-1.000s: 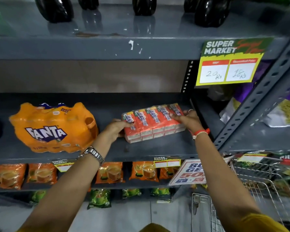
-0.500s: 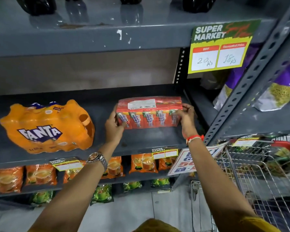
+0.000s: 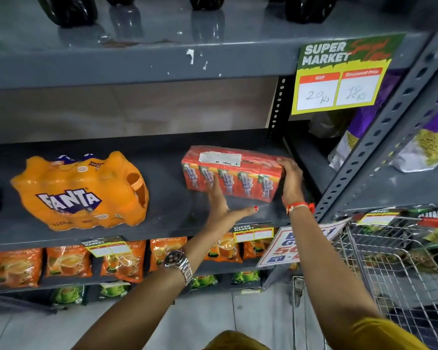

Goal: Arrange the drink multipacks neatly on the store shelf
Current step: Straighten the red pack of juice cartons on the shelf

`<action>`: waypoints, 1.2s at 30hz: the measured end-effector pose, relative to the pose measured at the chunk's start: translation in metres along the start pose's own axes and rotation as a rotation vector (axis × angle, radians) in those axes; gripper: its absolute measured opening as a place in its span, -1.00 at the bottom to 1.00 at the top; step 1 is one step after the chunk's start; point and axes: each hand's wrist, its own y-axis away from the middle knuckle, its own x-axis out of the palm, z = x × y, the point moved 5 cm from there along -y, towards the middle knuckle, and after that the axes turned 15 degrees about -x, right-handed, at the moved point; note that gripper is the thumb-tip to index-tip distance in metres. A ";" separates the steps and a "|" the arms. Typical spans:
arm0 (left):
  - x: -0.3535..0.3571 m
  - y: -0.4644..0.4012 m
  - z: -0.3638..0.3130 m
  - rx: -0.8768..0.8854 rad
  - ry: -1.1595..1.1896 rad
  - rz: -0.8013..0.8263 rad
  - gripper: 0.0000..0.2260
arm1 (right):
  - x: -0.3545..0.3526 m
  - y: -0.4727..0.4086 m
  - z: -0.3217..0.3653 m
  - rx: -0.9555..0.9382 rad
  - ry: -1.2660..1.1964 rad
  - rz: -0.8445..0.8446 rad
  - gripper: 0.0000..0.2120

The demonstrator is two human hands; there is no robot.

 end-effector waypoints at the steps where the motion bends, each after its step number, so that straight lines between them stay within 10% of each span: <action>1: -0.002 -0.004 -0.003 -0.017 -0.032 0.019 0.11 | -0.003 0.006 -0.002 0.013 -0.005 -0.047 -0.94; 9: -0.037 -0.031 -0.028 -0.050 0.180 0.274 -0.34 | 0.024 0.122 -0.022 -0.154 -0.106 -0.371 -0.68; 14: -0.080 -0.021 -0.002 -0.033 0.443 -0.200 -0.57 | 0.061 0.156 -0.024 -0.212 0.048 0.087 -0.68; 20: -0.089 0.018 0.029 0.035 0.594 -0.501 -0.73 | 0.029 0.070 -0.013 -0.219 0.040 -0.249 -0.79; 28: -0.047 0.041 0.033 0.010 0.666 -0.370 -0.62 | 0.053 -0.027 -0.007 0.044 0.233 0.185 -0.64; 36: -0.054 0.016 0.024 0.003 0.488 -0.228 -0.59 | 0.014 -0.002 -0.007 -0.056 0.194 -0.065 -0.79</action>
